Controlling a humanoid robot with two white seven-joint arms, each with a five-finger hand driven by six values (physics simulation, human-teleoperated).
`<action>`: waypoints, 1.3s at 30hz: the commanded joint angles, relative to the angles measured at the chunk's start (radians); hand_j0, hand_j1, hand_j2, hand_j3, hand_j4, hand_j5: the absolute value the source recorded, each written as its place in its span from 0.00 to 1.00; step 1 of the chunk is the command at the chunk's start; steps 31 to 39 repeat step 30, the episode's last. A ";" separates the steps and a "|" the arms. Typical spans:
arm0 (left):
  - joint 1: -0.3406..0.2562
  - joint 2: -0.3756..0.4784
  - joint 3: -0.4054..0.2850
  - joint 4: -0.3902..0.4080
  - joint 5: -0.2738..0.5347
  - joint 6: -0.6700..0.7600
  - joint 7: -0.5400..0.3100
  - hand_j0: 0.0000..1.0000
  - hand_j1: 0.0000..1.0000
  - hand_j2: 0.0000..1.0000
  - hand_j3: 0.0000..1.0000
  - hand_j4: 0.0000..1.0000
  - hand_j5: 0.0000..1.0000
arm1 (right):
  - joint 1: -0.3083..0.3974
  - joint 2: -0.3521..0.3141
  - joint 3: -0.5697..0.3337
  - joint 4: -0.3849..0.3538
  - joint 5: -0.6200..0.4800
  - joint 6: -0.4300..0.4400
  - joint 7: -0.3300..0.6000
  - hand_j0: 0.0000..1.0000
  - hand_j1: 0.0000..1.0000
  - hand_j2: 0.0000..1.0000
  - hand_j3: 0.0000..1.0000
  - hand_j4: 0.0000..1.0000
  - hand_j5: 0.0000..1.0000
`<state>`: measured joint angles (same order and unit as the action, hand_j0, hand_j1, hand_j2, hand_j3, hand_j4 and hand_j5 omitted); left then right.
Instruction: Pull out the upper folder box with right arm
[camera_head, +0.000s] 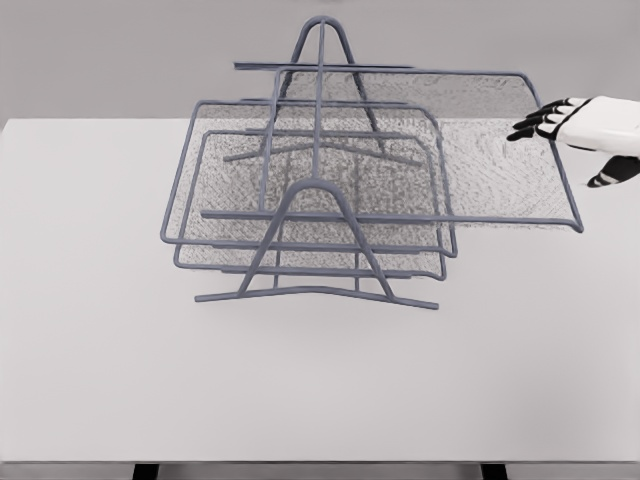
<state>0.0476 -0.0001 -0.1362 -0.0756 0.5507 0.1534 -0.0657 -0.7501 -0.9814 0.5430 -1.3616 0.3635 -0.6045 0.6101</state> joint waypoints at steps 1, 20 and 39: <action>0.000 0.000 0.000 0.000 0.000 0.000 0.000 1.00 1.00 1.00 1.00 1.00 1.00 | 0.003 -0.033 -0.021 0.009 0.049 -0.006 0.001 1.00 1.00 1.00 1.00 1.00 1.00; 0.000 0.000 0.000 0.000 0.000 0.000 0.000 1.00 1.00 1.00 1.00 1.00 1.00 | -0.034 -0.158 -0.094 -0.137 -0.193 -0.006 0.001 1.00 1.00 1.00 1.00 1.00 1.00; -0.002 0.000 0.000 -0.001 0.000 0.000 0.000 1.00 1.00 1.00 1.00 1.00 1.00 | -0.023 0.032 0.038 -0.314 -0.256 -0.006 0.001 1.00 1.00 1.00 1.00 1.00 1.00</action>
